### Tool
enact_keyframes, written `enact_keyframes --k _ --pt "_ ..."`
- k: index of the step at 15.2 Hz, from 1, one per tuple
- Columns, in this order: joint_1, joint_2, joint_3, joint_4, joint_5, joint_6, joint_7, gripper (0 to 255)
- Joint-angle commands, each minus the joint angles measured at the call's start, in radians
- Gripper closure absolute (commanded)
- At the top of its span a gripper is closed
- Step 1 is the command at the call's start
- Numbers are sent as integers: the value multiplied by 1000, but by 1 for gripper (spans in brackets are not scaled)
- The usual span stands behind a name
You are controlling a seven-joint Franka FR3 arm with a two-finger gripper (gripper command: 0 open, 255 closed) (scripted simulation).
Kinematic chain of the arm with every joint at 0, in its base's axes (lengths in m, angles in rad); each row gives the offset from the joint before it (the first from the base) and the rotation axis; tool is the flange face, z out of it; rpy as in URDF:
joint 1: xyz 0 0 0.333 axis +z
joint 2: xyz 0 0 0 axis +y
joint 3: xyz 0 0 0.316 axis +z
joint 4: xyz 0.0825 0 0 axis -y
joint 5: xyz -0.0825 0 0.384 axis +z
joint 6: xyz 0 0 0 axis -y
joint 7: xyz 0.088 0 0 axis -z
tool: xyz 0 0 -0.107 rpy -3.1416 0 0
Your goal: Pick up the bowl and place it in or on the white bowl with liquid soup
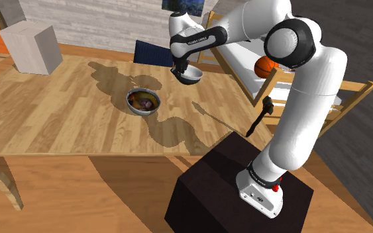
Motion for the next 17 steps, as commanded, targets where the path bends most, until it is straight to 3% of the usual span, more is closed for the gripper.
enact_keyframes --k 1,10,17 --pt "30 14 15 25 -2 -24 42 255" --pt "153 157 72 265 3 -171 180 255" --pt "252 337 100 571 8 -326 258 255"
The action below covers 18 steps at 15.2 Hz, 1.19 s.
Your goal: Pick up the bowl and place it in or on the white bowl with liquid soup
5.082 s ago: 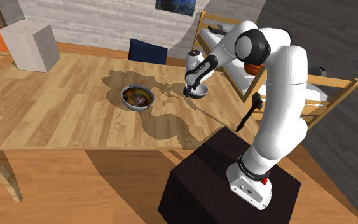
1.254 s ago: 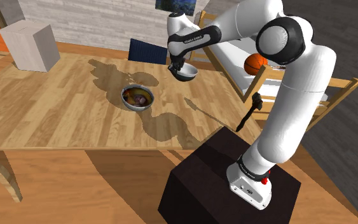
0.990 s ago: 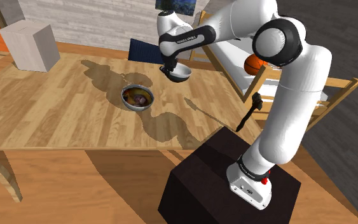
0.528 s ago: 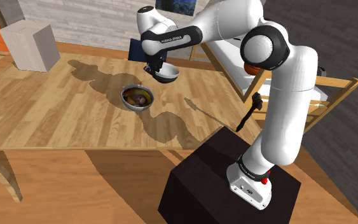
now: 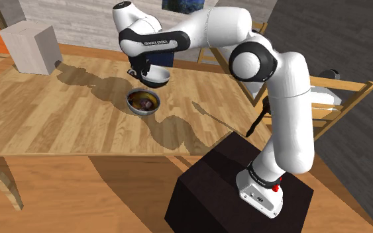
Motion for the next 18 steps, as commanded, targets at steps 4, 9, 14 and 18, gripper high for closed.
enact_keyframes --k 4,9,14,18 --pt "77 181 10 324 4 -159 34 255" --pt "74 182 10 259 1 -96 52 255" --pt "71 192 10 210 -2 -39 68 255" --pt "70 205 9 179 -6 3 80 255"
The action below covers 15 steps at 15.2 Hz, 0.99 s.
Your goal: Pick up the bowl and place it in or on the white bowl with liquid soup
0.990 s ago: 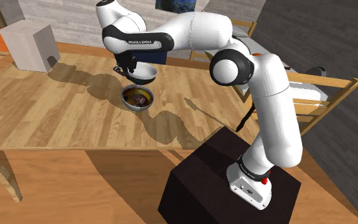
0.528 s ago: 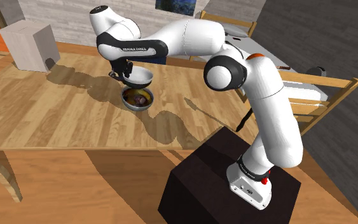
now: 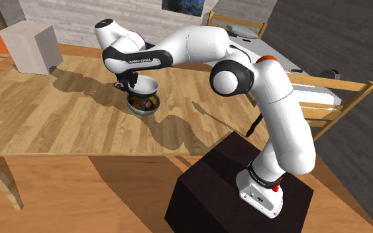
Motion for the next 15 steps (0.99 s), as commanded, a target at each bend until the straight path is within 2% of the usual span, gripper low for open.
enact_keyframes --k 1,3,11,12,15 --pt "-1 1 0 -23 -2 25 7 255" --pt "-2 12 -1 -37 -4 48 14 255" --pt "-2 12 -1 -37 -4 48 14 255" --pt "-2 11 -1 -37 -4 48 14 0" --pt "-2 11 -1 -37 -4 48 14 0"
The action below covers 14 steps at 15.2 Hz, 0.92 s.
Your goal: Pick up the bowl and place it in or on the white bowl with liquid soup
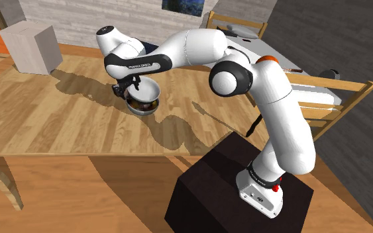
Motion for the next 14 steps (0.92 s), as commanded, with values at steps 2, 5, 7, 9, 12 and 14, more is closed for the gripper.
enact_keyframes --k 2,5,7,9,12,14 --pt "0 0 0 0 0 0 0 0" --pt "17 -7 4 84 7 -92 -11 0" --pt "22 -5 4 112 8 -118 -14 0" --pt "22 -5 4 112 8 -118 -14 0" --pt "22 -5 4 112 8 -118 -14 0" --pt "22 -5 4 112 8 -118 -14 0"
